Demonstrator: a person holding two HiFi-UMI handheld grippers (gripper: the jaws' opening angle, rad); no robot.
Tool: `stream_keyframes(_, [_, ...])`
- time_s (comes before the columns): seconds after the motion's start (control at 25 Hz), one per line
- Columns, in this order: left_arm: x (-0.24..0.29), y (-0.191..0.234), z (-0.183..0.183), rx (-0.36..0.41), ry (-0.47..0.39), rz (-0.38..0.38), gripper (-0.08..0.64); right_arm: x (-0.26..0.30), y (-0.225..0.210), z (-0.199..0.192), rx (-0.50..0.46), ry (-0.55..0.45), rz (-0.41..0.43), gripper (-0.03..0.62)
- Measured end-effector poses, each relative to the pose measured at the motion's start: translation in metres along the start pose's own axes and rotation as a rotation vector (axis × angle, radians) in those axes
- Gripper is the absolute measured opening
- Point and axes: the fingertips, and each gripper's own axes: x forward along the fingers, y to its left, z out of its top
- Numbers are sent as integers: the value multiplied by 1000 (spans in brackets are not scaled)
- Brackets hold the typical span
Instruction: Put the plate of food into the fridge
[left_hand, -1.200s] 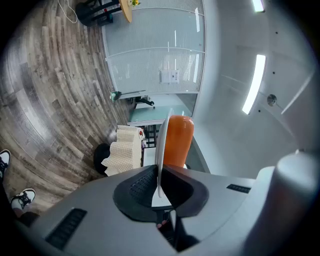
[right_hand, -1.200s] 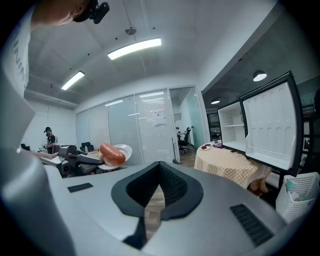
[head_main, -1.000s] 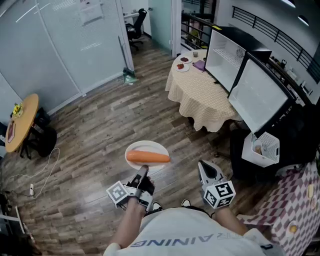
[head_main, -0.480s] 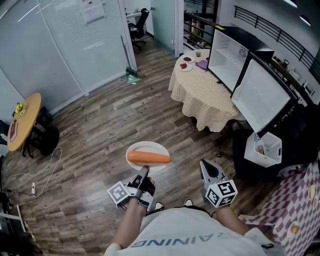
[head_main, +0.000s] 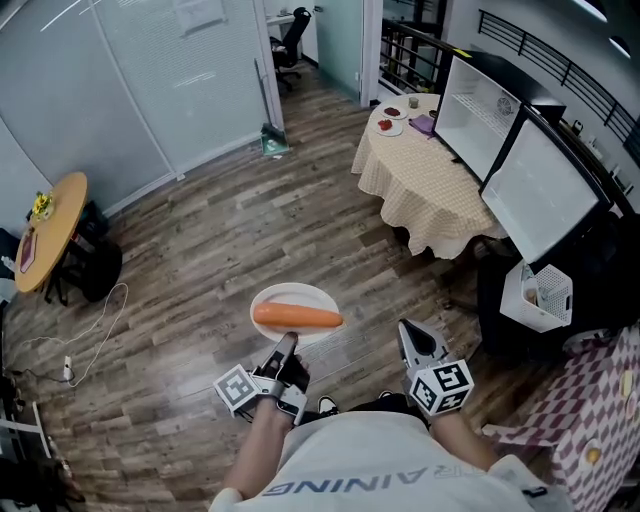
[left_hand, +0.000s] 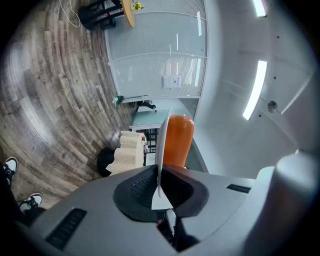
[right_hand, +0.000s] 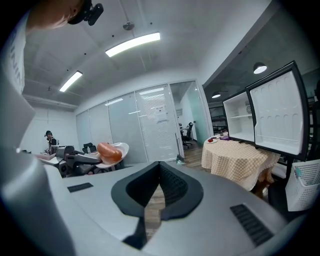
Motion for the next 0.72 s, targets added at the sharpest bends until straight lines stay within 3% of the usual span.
stream_keyframes(0.36, [-5,24,12,-32,19,25,28,9,11,-18,6,52,-22,20])
stream_keyframes(0.72, [35,26,32,-26,2,40,28,55,-9,-10,16,66,20,20])
